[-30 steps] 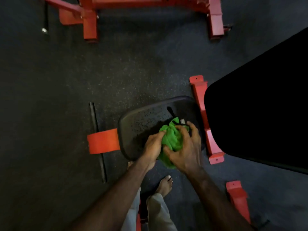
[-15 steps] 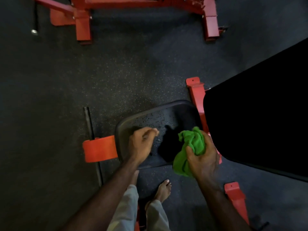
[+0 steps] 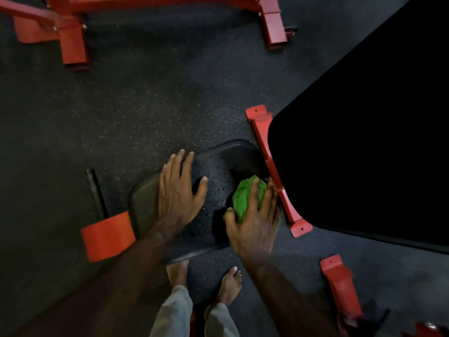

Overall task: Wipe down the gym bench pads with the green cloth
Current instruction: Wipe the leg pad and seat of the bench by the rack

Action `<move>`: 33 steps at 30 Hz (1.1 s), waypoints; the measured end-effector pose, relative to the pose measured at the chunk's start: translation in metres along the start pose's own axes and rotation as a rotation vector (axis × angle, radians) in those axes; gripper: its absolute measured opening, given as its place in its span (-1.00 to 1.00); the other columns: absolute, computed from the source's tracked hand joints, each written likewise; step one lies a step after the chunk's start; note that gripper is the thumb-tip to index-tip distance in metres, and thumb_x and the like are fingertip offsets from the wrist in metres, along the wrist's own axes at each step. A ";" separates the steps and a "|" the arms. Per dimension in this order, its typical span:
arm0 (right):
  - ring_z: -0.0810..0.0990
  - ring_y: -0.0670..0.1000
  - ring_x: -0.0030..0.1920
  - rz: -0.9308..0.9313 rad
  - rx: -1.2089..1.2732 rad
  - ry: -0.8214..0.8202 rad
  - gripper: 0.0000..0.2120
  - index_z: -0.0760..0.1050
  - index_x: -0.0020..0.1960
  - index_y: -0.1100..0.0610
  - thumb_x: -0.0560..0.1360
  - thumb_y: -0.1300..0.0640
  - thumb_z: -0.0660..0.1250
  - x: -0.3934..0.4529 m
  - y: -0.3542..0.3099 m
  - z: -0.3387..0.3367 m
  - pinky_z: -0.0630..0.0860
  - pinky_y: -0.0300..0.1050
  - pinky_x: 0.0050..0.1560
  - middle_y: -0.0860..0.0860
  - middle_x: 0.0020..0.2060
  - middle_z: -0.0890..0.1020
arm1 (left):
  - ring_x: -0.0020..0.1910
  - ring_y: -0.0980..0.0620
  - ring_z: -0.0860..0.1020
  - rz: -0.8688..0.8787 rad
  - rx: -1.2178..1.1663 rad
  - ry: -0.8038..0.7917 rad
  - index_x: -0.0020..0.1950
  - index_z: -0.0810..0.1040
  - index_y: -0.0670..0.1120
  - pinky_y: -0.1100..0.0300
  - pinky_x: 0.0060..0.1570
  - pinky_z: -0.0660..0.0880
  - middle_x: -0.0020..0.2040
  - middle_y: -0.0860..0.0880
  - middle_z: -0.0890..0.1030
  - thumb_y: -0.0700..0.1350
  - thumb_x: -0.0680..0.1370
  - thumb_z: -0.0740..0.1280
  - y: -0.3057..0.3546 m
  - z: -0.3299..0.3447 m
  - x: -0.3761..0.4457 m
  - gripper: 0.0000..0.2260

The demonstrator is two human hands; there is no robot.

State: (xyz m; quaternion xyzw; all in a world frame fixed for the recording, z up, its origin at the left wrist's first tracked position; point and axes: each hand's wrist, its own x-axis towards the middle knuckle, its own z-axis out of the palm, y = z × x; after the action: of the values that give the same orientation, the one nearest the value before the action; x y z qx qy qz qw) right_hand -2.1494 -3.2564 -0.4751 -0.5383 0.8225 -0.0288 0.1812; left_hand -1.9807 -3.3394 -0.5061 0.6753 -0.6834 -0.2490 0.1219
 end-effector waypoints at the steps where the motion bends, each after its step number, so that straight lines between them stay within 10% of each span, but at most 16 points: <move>1: 0.06 0.21 0.65 -0.018 -0.002 -0.014 -0.14 -0.13 0.70 -0.04 0.55 -0.28 0.17 0.006 -0.001 0.003 0.15 0.25 0.59 0.17 0.67 0.01 | 0.64 -0.13 0.12 0.015 0.022 -0.019 0.66 0.18 -0.05 -0.11 0.60 0.10 0.65 -0.10 0.20 0.17 0.67 0.23 -0.005 0.003 -0.002 -0.38; 9: 0.02 0.22 0.66 -0.037 0.011 0.081 -0.31 0.03 0.69 0.02 0.63 -0.06 0.20 0.067 -0.027 0.019 0.15 0.20 0.60 0.19 0.66 0.08 | 0.63 -0.13 0.14 0.031 0.090 0.027 0.67 0.15 -0.02 -0.14 0.59 0.11 0.64 -0.08 0.21 0.26 0.67 0.13 -0.013 0.017 -0.008 -0.36; 14: -0.18 0.15 0.68 -0.366 -0.062 -0.130 -0.17 -0.18 0.70 -0.12 0.61 0.04 0.25 0.002 0.018 0.009 0.18 0.20 0.60 0.10 0.68 -0.18 | 0.64 -0.11 0.15 0.022 0.073 0.038 0.67 0.18 -0.01 -0.14 0.59 0.13 0.65 -0.07 0.23 0.25 0.66 0.15 -0.011 0.013 -0.009 -0.36; 22: 0.24 0.27 0.59 -0.019 0.168 0.056 -0.22 0.01 0.69 -0.04 0.57 0.07 0.31 0.103 -0.037 0.010 0.39 0.20 0.45 0.19 0.66 0.08 | 0.64 -0.11 0.14 0.017 0.117 0.059 0.66 0.18 -0.01 -0.09 0.59 0.11 0.64 -0.06 0.23 0.22 0.65 0.18 -0.014 0.020 -0.007 -0.36; 28: -0.17 0.11 0.68 -0.467 0.011 -0.137 -0.24 -0.11 0.70 -0.14 0.61 0.02 0.20 0.038 0.004 0.005 0.10 0.13 0.64 0.07 0.69 -0.16 | 0.63 -0.11 0.16 0.007 0.125 0.064 0.66 0.19 -0.02 -0.14 0.56 0.17 0.64 -0.06 0.24 0.21 0.64 0.19 -0.013 0.017 -0.008 -0.37; 33: 0.05 0.19 0.66 -0.221 0.082 -0.016 -0.14 0.01 0.69 -0.10 0.50 0.14 0.34 0.081 -0.005 0.003 0.31 0.12 0.54 0.13 0.69 -0.09 | 0.63 -0.11 0.16 0.002 0.133 0.066 0.66 0.20 -0.03 -0.13 0.57 0.17 0.64 -0.06 0.24 0.21 0.64 0.17 -0.011 0.018 -0.008 -0.36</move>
State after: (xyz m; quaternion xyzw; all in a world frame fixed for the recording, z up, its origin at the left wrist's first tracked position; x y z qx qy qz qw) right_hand -2.1732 -3.3307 -0.4984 -0.6181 0.7549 -0.0778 0.2053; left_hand -1.9798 -3.3281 -0.5261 0.6891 -0.6947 -0.1806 0.0992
